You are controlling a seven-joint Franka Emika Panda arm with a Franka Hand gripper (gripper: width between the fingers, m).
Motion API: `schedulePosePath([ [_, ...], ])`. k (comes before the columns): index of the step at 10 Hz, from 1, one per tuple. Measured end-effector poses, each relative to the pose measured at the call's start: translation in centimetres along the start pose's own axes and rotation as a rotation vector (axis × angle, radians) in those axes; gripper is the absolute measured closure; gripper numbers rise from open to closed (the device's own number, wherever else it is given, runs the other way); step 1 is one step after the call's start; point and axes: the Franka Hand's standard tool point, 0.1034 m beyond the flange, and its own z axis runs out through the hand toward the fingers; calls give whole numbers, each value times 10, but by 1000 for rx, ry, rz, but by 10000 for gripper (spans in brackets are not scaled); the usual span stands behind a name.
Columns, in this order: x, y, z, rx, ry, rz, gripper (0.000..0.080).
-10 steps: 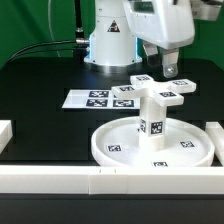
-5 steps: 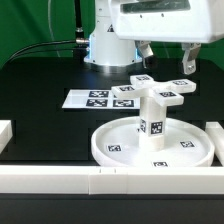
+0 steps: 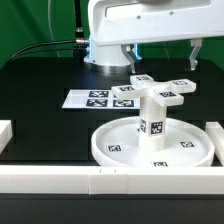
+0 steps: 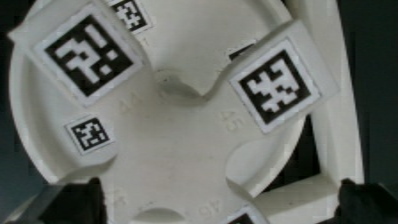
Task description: Assemble round table
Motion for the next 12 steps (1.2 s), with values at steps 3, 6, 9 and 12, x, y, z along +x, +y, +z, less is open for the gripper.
schedulePosePath([
  [3,6,-1,2,-17,-41,-297,150],
  [6,7,0,3,-24,-37,-595,150],
  [9,9,-1,7,-59,-37,-973,150],
  [12,9,3,8,-65,-37,-1160,150],
])
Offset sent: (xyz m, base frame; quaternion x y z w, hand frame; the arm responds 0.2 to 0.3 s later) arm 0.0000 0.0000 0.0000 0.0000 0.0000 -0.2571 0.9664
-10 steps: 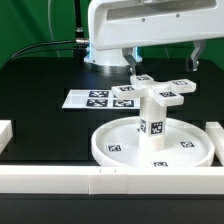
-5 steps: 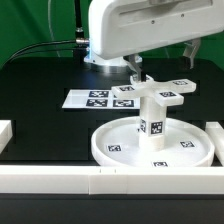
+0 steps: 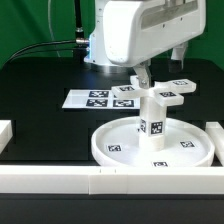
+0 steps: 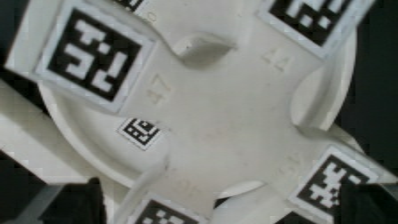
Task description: Assemble round table
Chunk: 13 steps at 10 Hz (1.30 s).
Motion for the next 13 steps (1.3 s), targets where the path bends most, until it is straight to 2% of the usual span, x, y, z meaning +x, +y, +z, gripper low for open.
schedulePosePath([
  [4,-10,-6,8,3,-9,-55,150],
  [7,-12,-4,13,-22,0,-72,150],
  [12,-15,-4,19,-14,-8,-64,150],
  [13,-15,-4,20,-13,-9,-64,242],
])
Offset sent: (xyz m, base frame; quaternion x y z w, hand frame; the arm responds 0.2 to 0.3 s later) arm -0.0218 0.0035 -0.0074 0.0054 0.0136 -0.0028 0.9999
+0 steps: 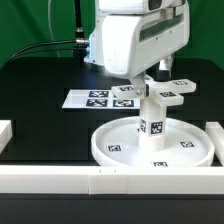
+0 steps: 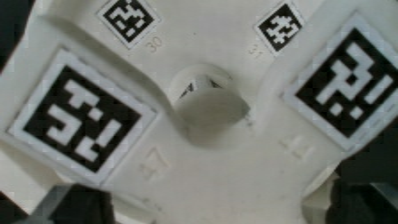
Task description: Assemble round table
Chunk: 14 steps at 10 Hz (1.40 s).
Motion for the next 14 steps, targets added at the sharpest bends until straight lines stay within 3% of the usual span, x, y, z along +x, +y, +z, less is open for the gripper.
schedulePosePath([
  [1,0,0,1,1,-1,0,242],
  [2,0,0,1,0,-1,0,366],
  [7,0,0,1,1,0,95,366],
  [14,0,-1,2,16,28,942,364],
])
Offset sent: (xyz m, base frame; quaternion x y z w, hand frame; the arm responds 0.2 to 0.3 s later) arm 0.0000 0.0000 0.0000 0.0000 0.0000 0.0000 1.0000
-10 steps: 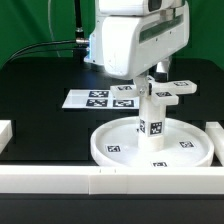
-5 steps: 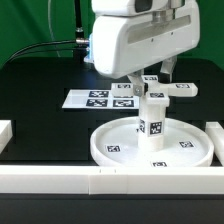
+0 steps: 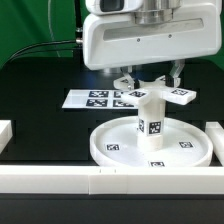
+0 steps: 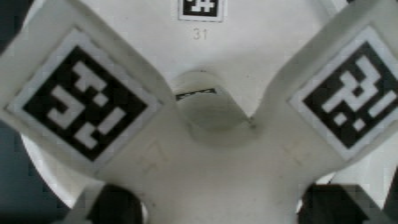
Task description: Assemble round table
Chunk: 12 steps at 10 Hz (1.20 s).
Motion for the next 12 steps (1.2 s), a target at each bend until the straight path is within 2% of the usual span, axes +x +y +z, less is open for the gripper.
schedulePosePath([
  [2,2,-2,0,8,18,193,364],
  [6,2,-2,0,11,19,403,364],
  [12,3,-2,-1,77,55,1062,364],
])
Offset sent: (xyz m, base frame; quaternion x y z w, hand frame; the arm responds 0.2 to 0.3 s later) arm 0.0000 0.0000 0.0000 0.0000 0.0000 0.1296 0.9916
